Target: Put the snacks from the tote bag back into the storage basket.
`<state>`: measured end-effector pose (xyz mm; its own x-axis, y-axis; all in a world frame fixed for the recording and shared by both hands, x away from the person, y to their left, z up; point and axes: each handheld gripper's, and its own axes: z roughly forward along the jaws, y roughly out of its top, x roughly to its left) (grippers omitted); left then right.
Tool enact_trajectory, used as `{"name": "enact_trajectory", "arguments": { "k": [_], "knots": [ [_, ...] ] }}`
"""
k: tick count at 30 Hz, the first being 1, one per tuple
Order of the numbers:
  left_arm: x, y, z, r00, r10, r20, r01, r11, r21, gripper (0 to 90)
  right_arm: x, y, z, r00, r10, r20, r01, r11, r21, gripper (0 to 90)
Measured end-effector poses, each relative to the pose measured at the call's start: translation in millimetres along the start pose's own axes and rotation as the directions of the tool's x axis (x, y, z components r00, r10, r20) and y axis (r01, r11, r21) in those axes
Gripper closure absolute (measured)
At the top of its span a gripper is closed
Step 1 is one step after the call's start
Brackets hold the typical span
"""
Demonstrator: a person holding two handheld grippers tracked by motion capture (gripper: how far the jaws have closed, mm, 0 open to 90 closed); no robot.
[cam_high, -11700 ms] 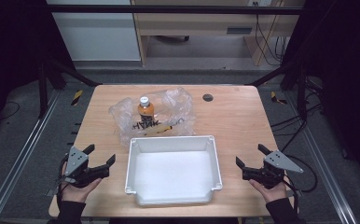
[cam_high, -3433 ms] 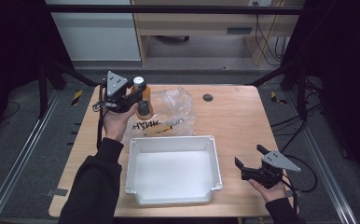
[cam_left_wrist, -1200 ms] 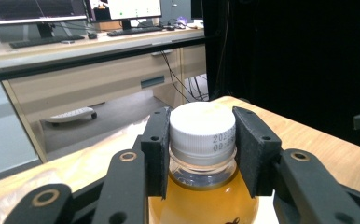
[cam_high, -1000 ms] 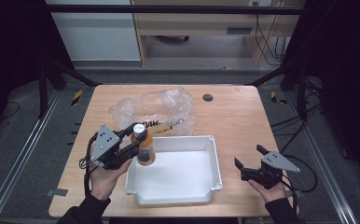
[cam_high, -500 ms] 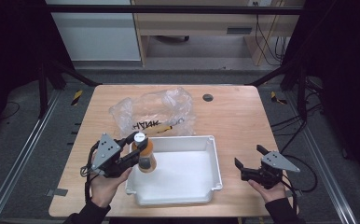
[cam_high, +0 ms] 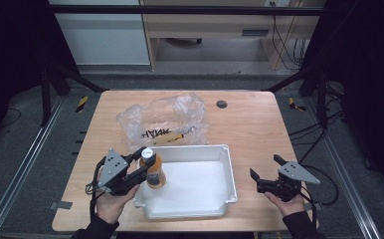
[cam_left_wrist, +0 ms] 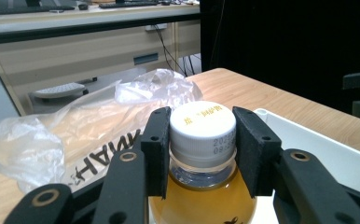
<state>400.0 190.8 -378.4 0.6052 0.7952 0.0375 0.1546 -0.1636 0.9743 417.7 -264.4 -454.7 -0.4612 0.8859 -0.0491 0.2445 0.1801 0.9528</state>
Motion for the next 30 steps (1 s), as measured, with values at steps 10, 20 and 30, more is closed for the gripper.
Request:
{"name": "enact_trajectory", "arguments": {
  "k": [10,20,30],
  "knots": [
    [3.1,-12.3,2.9,0.9999,-0.007,-0.009,0.007,0.9994,0.033,59.0,-0.1,0.0,-0.1,1.0000,-0.002,-0.001,0.002,1.000,0.000,4.0],
    [7.3,-20.2,9.2,0.9997,-0.005,-0.025,0.006,0.9982,0.060,59.0,0.3,0.0,0.0,1.0000,-0.001,-0.003,0.001,1.000,0.001,4.0],
    [10.7,-24.4,12.8,0.9993,-0.002,-0.036,0.005,0.9973,0.073,59.0,0.3,0.0,0.0,1.0000,-0.004,-0.003,0.004,1.000,0.002,4.0]
  ]
}}
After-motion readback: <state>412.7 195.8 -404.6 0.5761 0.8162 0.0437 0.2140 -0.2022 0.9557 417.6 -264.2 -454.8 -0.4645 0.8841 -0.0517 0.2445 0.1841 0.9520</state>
